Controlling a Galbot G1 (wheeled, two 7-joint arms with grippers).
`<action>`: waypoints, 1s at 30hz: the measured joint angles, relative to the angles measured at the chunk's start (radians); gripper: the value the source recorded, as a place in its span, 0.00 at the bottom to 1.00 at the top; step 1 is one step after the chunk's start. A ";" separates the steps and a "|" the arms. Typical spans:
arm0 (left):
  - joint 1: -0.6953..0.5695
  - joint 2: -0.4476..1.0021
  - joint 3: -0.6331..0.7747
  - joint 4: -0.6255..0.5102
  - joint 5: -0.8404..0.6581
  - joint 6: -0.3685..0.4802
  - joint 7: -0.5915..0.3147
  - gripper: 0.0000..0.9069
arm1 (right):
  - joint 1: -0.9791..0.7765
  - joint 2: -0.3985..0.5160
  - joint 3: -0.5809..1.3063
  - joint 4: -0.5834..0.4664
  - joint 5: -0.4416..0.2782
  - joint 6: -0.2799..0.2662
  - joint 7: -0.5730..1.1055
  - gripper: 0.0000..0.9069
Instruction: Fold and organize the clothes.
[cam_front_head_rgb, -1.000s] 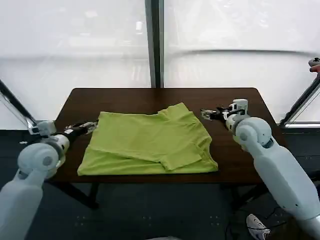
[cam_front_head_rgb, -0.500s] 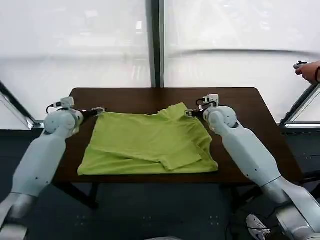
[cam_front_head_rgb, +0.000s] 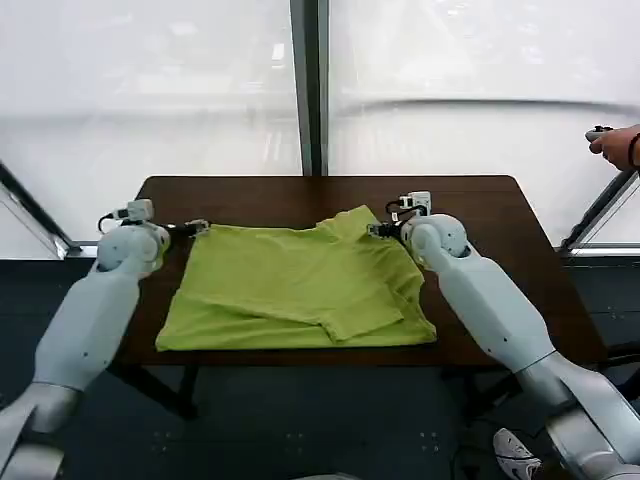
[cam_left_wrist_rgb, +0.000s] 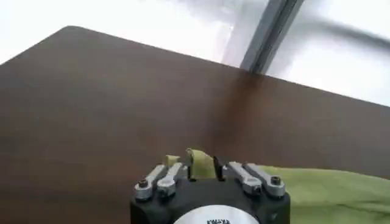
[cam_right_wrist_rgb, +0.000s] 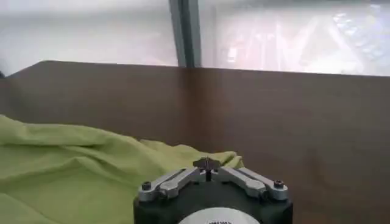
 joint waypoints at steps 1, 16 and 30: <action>-0.032 0.005 0.019 0.031 -0.001 0.007 0.006 0.97 | 0.000 0.002 -0.002 -0.003 -0.001 0.000 0.000 0.97; -0.392 -0.045 0.246 0.430 0.010 0.032 0.092 0.97 | 0.005 0.016 -0.018 -0.014 -0.010 0.000 -0.009 0.97; -0.494 -0.094 0.305 0.621 0.146 0.031 0.170 0.97 | 0.000 -0.005 -0.010 0.020 -0.004 0.000 -0.008 0.90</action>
